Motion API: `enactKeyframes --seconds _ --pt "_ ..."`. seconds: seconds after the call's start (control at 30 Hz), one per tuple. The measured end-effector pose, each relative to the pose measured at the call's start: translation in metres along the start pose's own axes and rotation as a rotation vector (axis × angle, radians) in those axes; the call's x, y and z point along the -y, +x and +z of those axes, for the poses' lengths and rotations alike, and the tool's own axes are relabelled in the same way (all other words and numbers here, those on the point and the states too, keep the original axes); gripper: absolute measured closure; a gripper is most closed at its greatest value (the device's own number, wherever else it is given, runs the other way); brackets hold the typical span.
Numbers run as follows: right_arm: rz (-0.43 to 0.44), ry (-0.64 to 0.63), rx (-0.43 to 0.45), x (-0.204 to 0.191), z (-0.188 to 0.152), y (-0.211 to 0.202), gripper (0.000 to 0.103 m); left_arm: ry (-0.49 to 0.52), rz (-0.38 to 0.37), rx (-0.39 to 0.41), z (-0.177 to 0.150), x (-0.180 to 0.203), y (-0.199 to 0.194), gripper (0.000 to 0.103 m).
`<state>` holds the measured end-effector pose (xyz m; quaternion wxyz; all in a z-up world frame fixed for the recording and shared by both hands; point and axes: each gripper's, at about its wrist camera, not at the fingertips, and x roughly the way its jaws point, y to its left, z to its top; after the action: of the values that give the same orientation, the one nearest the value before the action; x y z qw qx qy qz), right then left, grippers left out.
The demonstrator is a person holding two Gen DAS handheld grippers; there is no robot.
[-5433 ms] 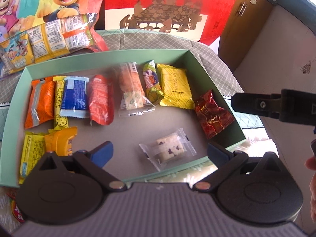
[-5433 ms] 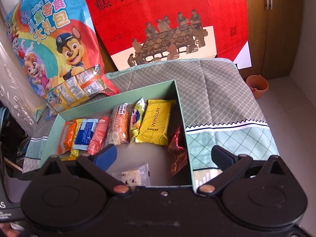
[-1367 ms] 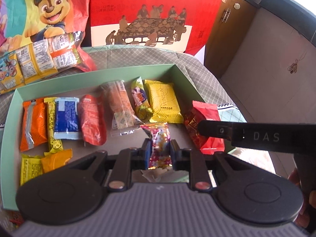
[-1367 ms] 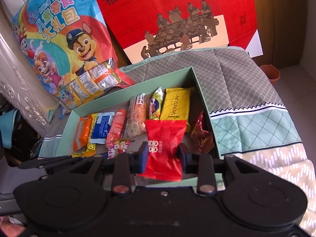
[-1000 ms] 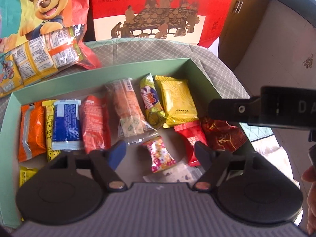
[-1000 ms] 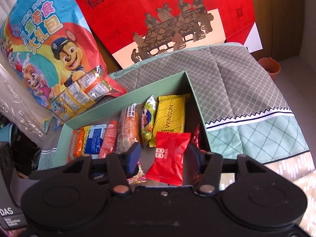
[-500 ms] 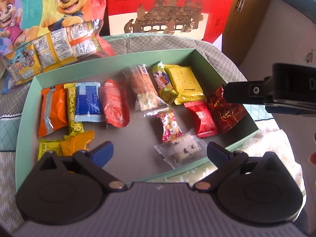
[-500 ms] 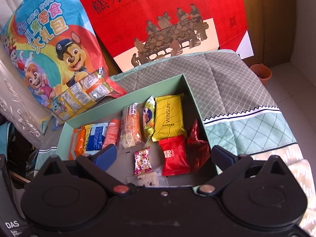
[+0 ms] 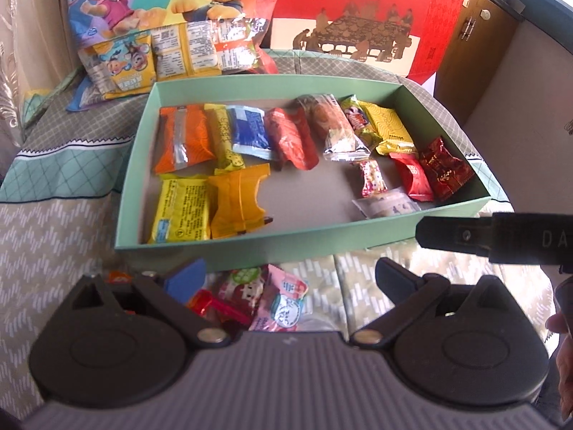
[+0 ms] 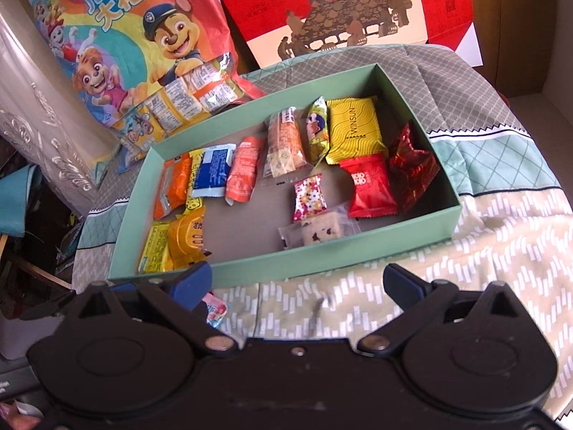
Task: Organize snacks
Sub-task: 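Grasp the rainbow Skittles pack with the left tool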
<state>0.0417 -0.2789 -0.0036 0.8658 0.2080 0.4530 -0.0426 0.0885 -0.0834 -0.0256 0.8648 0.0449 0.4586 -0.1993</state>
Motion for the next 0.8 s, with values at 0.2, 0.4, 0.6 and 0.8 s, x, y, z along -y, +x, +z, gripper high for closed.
enactKeyframes --seconds 0.2,0.4,0.6,0.8 --pt "0.013 -0.018 -0.044 -0.019 -0.016 0.007 0.0 -0.036 0.023 -0.003 -0.017 -0.027 -0.007 0.0" --pt "0.024 -0.024 -0.096 -0.031 -0.031 0.017 0.0 -0.062 0.048 -0.019 -0.031 -0.055 -0.003 0.0" --pt "0.062 0.01 -0.107 -0.038 -0.04 0.025 0.0 -0.081 0.076 -0.02 -0.046 -0.082 -0.001 0.0" --pt "0.027 -0.002 -0.101 -0.043 -0.045 0.035 0.022 -0.081 0.094 -0.034 -0.056 -0.098 0.004 0.0"
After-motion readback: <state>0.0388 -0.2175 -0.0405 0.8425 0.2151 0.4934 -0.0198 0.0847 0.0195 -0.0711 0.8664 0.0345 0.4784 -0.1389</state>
